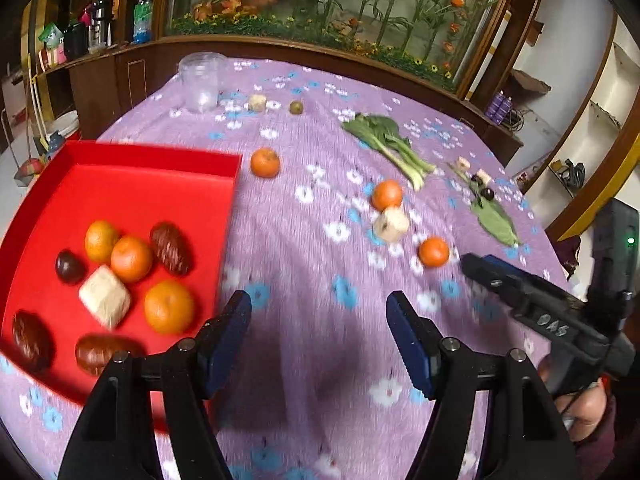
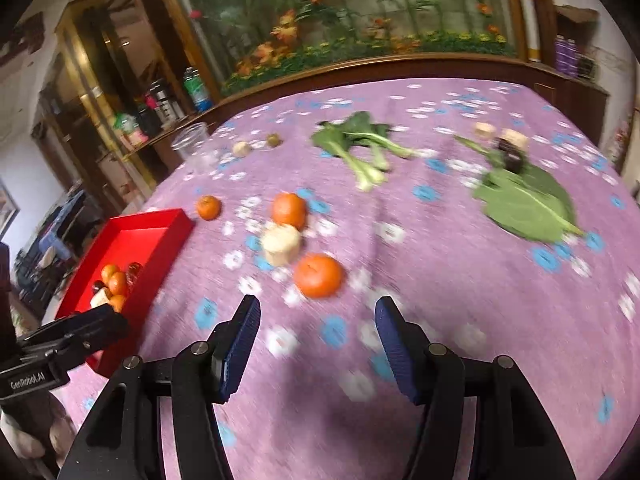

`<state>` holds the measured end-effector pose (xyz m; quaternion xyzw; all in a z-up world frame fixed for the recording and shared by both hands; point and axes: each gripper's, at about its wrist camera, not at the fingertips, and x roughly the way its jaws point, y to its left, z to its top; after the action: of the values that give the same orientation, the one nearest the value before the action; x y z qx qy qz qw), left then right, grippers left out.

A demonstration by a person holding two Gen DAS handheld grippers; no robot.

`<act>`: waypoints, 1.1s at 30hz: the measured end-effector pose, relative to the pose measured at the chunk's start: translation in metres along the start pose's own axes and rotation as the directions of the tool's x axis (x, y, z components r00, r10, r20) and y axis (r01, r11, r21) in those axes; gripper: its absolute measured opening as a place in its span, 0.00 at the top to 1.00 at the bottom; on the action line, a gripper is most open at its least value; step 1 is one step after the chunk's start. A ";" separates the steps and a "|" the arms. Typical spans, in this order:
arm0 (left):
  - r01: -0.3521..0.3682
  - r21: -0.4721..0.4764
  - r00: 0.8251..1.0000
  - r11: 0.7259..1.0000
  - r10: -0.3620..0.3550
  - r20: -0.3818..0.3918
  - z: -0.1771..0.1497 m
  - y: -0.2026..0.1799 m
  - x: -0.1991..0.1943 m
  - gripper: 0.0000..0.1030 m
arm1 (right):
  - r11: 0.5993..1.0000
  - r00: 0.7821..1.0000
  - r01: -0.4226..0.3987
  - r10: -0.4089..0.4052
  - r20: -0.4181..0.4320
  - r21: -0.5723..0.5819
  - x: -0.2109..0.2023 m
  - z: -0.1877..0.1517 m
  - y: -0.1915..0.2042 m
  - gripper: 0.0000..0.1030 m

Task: Organize fruits
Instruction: 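Grasp a mandarin with the left tool while the right tool grasps an orange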

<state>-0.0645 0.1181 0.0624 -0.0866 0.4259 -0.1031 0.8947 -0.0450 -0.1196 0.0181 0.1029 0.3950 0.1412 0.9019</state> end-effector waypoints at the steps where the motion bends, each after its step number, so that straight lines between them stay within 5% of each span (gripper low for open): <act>1: -0.003 0.001 1.000 1.000 0.003 0.009 0.004 0.000 0.001 0.33 | 1.000 1.000 -0.005 0.005 0.000 -0.013 0.006 0.003 0.003 0.38; 5: -0.017 -0.003 1.000 1.000 0.017 0.021 0.026 0.003 0.009 0.33 | 0.996 0.999 0.048 -0.049 -0.016 -0.081 0.034 0.012 0.011 0.41; 11: -0.006 -0.010 0.999 1.000 0.006 -0.044 0.054 0.006 0.043 0.33 | 0.997 0.999 0.019 -0.022 -0.036 -0.081 0.053 0.006 0.006 0.46; 15: -0.086 0.053 0.995 0.995 0.088 -0.036 0.081 0.005 0.071 0.33 | 0.999 0.999 -0.009 0.007 -0.048 -0.045 0.056 0.007 -0.001 0.57; 18: -0.195 0.142 0.978 0.971 0.204 -0.052 0.101 0.006 0.100 0.33 | 0.999 0.998 -0.002 -0.001 -0.060 -0.041 0.058 0.007 -0.001 0.63; 21: -0.314 0.273 0.941 0.909 0.336 -0.036 0.112 0.002 0.128 0.33 | 0.998 0.998 0.008 -0.012 -0.063 -0.056 0.059 0.007 0.003 0.63; 26: -0.289 0.333 0.928 0.898 0.348 -0.133 0.119 0.002 0.157 0.34 | 0.998 0.998 0.011 -0.015 -0.066 -0.061 0.059 0.008 0.004 0.63; 27: -0.293 0.356 0.923 0.887 0.359 -0.136 0.118 0.000 0.159 0.42 | 0.998 0.998 0.012 -0.016 -0.066 -0.062 0.059 0.008 0.004 0.63; 29: -0.331 0.398 0.909 0.856 0.403 -0.110 0.116 -0.005 0.159 0.73 | 0.998 0.998 0.015 -0.019 -0.066 -0.065 0.059 0.008 0.004 0.63; 33: -0.306 0.363 0.927 0.880 0.362 -0.095 0.113 -0.005 0.143 0.71 | 0.999 0.998 0.010 -0.013 -0.063 -0.052 0.059 0.008 0.002 0.64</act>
<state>0.1108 0.0834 0.0272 0.1536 0.4804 -0.0258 0.8631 -0.0013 -0.0984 -0.0160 0.0729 0.4203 0.1494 0.8920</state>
